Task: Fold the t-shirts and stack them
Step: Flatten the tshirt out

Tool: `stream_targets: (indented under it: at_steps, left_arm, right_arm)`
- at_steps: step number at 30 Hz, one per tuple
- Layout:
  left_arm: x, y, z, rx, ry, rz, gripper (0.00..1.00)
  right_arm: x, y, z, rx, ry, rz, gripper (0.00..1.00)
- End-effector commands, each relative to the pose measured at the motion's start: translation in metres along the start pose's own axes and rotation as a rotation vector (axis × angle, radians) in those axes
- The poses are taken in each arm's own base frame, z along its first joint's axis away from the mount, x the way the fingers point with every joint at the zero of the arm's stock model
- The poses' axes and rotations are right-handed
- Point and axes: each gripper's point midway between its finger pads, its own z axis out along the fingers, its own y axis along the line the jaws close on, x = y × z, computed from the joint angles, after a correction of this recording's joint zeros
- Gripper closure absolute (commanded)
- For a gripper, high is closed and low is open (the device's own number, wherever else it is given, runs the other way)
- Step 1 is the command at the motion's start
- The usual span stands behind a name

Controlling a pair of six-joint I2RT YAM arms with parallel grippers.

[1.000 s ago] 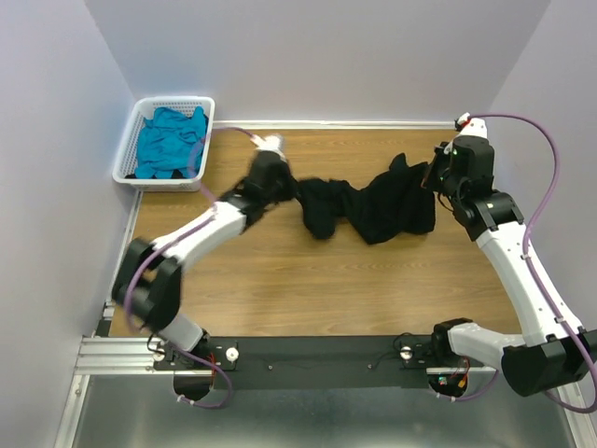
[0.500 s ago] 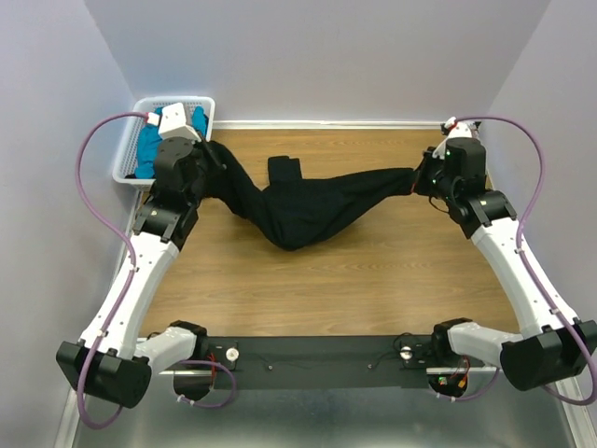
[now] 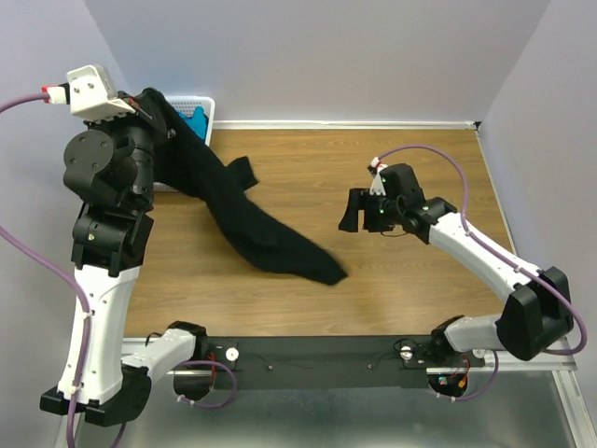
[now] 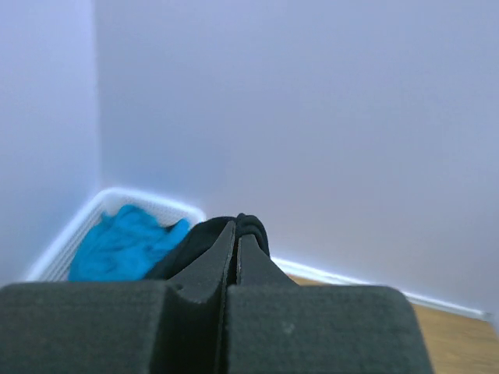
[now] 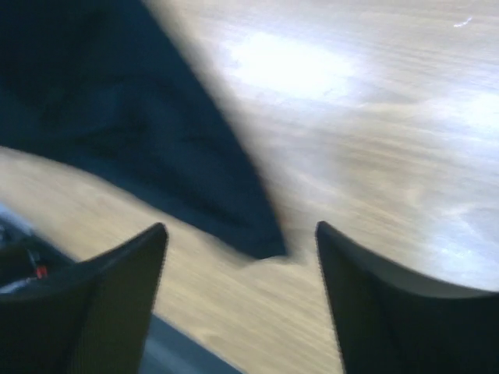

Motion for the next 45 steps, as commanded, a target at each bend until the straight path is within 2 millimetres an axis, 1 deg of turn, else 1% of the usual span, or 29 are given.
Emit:
stream_targets:
  at_steps: [1,2,5,6,8,9,10,12,13,14,16,17,19,21,22,23,24,26,27,28,29,30,31,32,33,34,35,41,45]
  left_arm:
    - [-0.010,-0.072,-0.002,0.320,0.009,-0.122,1.00]
    - [0.008,-0.117,-0.010,0.460,0.064,-0.187,1.00]
    - [0.047,-0.181,-0.025,0.583,0.135,-0.240,1.00]
    - [0.077,-0.216,-0.034,0.645,0.208,-0.251,1.00]
    - [0.106,-0.254,-0.044,0.714,0.253,-0.260,1.00]
    - [0.142,-0.286,-0.052,0.763,0.321,-0.233,1.00]
    - [0.159,-0.301,-0.056,0.788,0.352,-0.215,1.00]
    - [0.163,-0.339,-0.062,0.881,0.352,-0.214,0.99]
    - [0.204,-0.360,-0.061,0.899,0.412,-0.170,0.95]
    - [0.224,-0.385,-0.065,0.947,0.431,-0.139,0.78]
    - [0.239,-0.404,-0.064,0.968,0.435,-0.110,0.48]
    - [0.235,-0.411,-0.063,0.977,0.438,-0.096,0.12]
    - [0.259,-0.417,-0.061,0.962,0.487,-0.072,0.01]
    - [0.271,-0.409,-0.063,0.930,0.526,-0.066,0.01]
    - [0.258,-0.395,-0.056,0.875,0.502,-0.076,0.01]
    - [0.283,-0.376,-0.055,0.809,0.536,-0.048,0.01]
    - [0.266,-0.355,-0.045,0.755,0.522,-0.090,0.01]
    - [0.278,-0.318,-0.036,0.665,0.555,-0.096,0.01]
    - [0.312,-0.287,-0.041,0.602,0.631,-0.065,0.02]
    - [0.301,-0.257,-0.031,0.535,0.629,-0.114,0.02]
    - [0.308,-0.238,-0.034,0.501,0.653,-0.125,0.02]
    - [0.344,-0.206,-0.048,0.447,0.731,-0.095,0.02]
    - [0.331,-0.186,-0.049,0.416,0.712,-0.145,0.02]
    - [0.338,-0.169,-0.056,0.392,0.731,-0.147,0.02]
    - [0.367,-0.142,-0.071,0.350,0.787,-0.120,0.02]
    - [0.362,-0.130,-0.077,0.339,0.780,-0.148,0.03]
    - [0.384,-0.102,-0.086,0.277,0.821,-0.152,0.05]
    - [0.421,-0.035,-0.113,0.123,0.875,-0.249,0.09]
    - [0.439,-0.024,-0.120,0.096,0.929,-0.278,0.17]
  right_arm:
    - [-0.037,-0.013,-0.030,0.126,-0.208,0.036,0.09]
    - [-0.052,-0.022,-0.051,0.192,-0.306,0.043,0.02]
    - [-0.069,-0.030,-0.082,0.261,-0.435,0.058,0.00]
    - [-0.075,-0.038,-0.095,0.314,-0.487,0.068,0.00]
    - [-0.082,-0.041,-0.121,0.342,-0.577,0.090,0.00]
    - [-0.083,-0.050,-0.130,0.385,-0.619,0.117,0.00]
    - [-0.082,-0.054,-0.137,0.405,-0.643,0.130,0.00]
    - [-0.082,-0.057,-0.159,0.418,-0.717,0.159,0.00]
    - [-0.078,-0.065,-0.162,0.450,-0.733,0.171,0.00]
    - [-0.077,-0.067,-0.172,0.455,-0.765,0.181,0.00]
    - [-0.073,-0.069,-0.175,0.461,-0.777,0.184,0.00]
    - [-0.070,-0.071,-0.177,0.465,-0.779,0.177,0.00]
    - [-0.068,-0.072,-0.176,0.466,-0.771,0.164,0.00]
    - [-0.066,-0.072,-0.174,0.471,-0.753,0.141,0.00]
    - [-0.065,-0.072,-0.167,0.472,-0.729,0.124,0.00]
    - [-0.063,-0.072,-0.162,0.466,-0.710,0.118,0.00]
    - [-0.061,-0.070,-0.155,0.454,-0.686,0.110,0.00]
    - [-0.055,-0.072,-0.136,0.454,-0.616,0.082,0.01]
    - [-0.052,-0.072,-0.126,0.452,-0.580,0.067,0.01]
    - [-0.044,-0.072,-0.104,0.436,-0.493,0.025,0.01]
    - [-0.040,-0.070,-0.093,0.421,-0.447,0.001,0.02]
    - [-0.037,-0.068,-0.083,0.404,-0.402,-0.021,0.03]
    - [-0.028,-0.062,-0.060,0.352,-0.297,-0.095,0.06]
    - [-0.024,-0.057,-0.049,0.316,-0.249,-0.124,0.07]
    - [-0.020,-0.054,-0.037,0.289,-0.202,-0.151,0.08]
    - [-0.020,-0.044,-0.028,0.224,-0.163,-0.177,0.08]
    - [-0.011,-0.048,-0.008,0.218,-0.084,-0.221,0.08]
    - [-0.015,-0.011,0.050,0.131,0.041,-0.489,0.10]
    - [-0.003,0.007,0.081,0.061,0.116,-0.627,0.16]
